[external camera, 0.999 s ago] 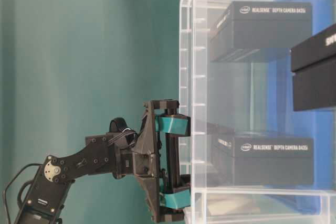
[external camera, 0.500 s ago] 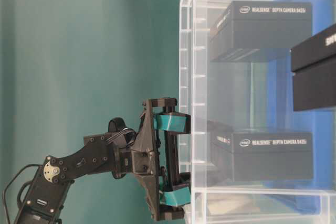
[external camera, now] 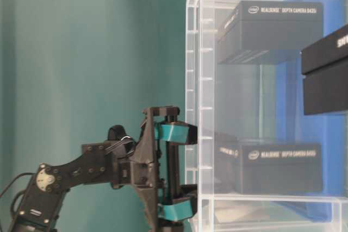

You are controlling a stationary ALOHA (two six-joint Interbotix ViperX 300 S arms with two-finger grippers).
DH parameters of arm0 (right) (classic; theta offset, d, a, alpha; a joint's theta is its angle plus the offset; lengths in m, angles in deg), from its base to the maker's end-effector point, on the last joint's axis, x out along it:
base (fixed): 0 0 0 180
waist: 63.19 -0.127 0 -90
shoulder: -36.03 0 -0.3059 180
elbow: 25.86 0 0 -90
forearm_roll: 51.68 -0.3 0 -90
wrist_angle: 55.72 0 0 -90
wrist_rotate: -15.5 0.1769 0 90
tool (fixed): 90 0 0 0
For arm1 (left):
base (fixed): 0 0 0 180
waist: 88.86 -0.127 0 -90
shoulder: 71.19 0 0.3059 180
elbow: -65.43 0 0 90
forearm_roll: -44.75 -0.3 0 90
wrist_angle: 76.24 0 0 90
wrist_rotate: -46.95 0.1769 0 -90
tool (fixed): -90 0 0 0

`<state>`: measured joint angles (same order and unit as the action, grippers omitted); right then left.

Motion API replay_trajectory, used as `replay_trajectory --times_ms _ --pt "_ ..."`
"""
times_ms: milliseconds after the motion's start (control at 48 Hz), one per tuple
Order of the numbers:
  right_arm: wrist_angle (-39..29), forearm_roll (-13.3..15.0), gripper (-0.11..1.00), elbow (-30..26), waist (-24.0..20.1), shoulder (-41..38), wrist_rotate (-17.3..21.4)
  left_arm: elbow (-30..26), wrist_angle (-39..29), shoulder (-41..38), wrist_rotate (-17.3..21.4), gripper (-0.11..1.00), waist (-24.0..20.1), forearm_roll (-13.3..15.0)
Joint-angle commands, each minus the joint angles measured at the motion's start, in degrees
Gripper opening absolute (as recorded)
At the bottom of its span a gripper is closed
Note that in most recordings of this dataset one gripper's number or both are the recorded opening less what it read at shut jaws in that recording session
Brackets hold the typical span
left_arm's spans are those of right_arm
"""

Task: Take out the box from the case.
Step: 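Lift the gripped left box pair up out of the case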

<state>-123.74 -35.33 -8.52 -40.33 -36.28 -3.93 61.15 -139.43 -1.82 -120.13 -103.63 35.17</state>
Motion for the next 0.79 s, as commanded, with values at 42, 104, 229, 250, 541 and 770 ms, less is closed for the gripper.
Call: replay_trajectory --times_ms 42,104,229,250,541,770 --pt "0.4 0.3 0.94 -0.8 0.1 0.6 0.1 -4.0 -2.7 3.0 0.3 0.61 1.1 0.1" --pt "0.6 0.3 0.94 -0.7 0.1 0.6 0.1 -5.5 -4.7 3.1 0.5 0.61 1.2 0.1" --pt "1.2 0.3 0.94 -0.7 0.1 0.6 0.0 -9.0 -8.8 3.4 0.8 0.61 1.4 0.1" --pt "1.3 0.3 0.94 -0.8 0.1 0.6 0.0 -9.4 -9.3 3.5 0.8 0.61 1.4 0.1" --pt "2.8 0.9 0.94 -0.8 0.1 0.6 0.1 -14.0 -16.4 8.4 0.5 0.61 1.4 0.2" --pt "3.5 1.1 0.94 -0.7 0.1 0.6 0.1 -18.7 -23.1 11.2 0.5 0.61 1.5 0.1"
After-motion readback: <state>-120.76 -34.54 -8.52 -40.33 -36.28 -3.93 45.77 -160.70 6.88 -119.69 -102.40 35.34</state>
